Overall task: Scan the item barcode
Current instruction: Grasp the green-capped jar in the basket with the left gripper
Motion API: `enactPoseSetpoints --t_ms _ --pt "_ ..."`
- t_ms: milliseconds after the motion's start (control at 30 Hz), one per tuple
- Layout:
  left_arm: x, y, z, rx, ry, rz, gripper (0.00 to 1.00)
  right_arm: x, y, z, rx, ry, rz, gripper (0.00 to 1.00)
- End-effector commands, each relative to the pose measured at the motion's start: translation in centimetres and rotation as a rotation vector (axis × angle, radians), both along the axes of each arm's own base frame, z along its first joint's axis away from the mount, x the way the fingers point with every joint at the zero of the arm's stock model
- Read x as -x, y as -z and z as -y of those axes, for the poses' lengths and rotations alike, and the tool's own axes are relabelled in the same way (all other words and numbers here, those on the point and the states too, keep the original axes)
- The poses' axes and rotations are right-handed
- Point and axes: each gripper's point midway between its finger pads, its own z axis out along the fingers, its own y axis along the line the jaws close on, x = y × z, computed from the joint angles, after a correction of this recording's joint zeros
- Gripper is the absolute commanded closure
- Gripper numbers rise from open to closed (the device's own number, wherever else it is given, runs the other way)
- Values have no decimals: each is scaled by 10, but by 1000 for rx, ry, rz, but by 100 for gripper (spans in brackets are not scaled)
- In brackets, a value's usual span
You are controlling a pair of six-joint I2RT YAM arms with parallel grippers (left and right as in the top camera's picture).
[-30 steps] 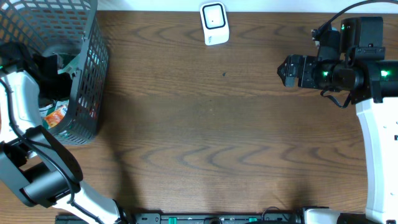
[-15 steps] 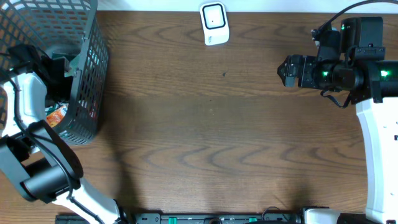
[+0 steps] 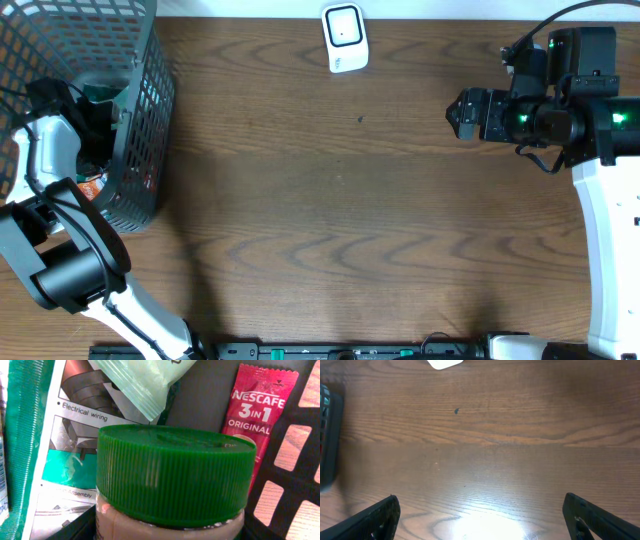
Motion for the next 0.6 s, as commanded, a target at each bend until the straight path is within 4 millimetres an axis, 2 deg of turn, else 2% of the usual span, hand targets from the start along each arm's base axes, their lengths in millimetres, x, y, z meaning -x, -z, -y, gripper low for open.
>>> enactPoseSetpoints --t_ms 0,133,233,367,433,567 --pt "-7 -22 -6 -36 -8 50 45 -2 -6 -2 0 -17 18 1" --pt "-18 -60 -11 -71 -41 138 46 -2 -6 -2 0 -17 18 1" --pt "-25 -101 -15 -124 -45 246 45 -2 -6 -2 0 -17 18 1" --pt "-27 -165 -29 -240 -130 407 45 -2 -6 -2 0 -17 18 1" --pt "-23 -204 -34 -299 -181 505 45 -2 -6 -2 0 -17 18 1" --pt "-10 -276 -28 -342 -246 702 46 -2 -6 -2 0 -17 18 1"
